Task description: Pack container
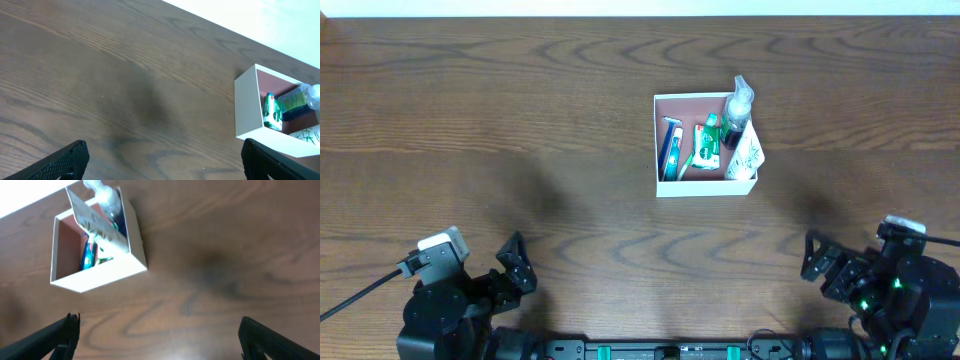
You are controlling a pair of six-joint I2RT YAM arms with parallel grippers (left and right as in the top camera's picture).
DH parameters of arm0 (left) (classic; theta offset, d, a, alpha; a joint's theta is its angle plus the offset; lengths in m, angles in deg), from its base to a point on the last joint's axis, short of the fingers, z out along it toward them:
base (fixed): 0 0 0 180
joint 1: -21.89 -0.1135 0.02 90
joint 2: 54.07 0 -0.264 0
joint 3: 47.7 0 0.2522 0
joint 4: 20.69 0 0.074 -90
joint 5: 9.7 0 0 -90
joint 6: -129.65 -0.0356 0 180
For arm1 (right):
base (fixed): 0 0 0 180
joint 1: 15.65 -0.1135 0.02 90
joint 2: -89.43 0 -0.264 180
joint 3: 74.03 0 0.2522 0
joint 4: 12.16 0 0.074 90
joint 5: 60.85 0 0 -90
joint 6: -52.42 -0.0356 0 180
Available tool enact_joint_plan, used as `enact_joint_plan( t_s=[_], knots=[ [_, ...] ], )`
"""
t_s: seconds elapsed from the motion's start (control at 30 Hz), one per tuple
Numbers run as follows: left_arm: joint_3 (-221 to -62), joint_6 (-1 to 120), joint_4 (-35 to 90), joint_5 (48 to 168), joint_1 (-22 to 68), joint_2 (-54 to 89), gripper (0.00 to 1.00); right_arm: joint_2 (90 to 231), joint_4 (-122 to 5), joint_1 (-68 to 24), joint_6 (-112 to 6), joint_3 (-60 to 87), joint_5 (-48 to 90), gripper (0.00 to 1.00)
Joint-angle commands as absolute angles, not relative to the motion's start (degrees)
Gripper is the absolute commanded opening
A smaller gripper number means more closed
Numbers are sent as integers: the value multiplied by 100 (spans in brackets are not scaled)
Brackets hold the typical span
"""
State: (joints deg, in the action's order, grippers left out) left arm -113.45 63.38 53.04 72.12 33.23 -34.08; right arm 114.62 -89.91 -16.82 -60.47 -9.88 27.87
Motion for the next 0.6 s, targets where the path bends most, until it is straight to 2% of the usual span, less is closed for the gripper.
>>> enact_joint_plan(
  t_s=[0.0, 0.27, 0.43, 0.57],
  knots=[
    [-11343, 6281, 5300, 7122, 3299, -3430, 98, 11232, -8626, -1645, -5529, -1458, 2873, 99],
    [-11343, 6281, 5300, 7122, 3299, -3430, 98, 9851, -7149, -1601, -5376, -3108, 2540, 99],
    [-11343, 6281, 5302, 7122, 3299, -3430, 98, 9281, -6191, -1610, -4425, -3677, 2088, 99],
    [-11343, 6281, 5300, 7122, 3299, -3430, 98, 8970, -5907, -1610, -3953, -4005, 2053, 99]
  ],
)
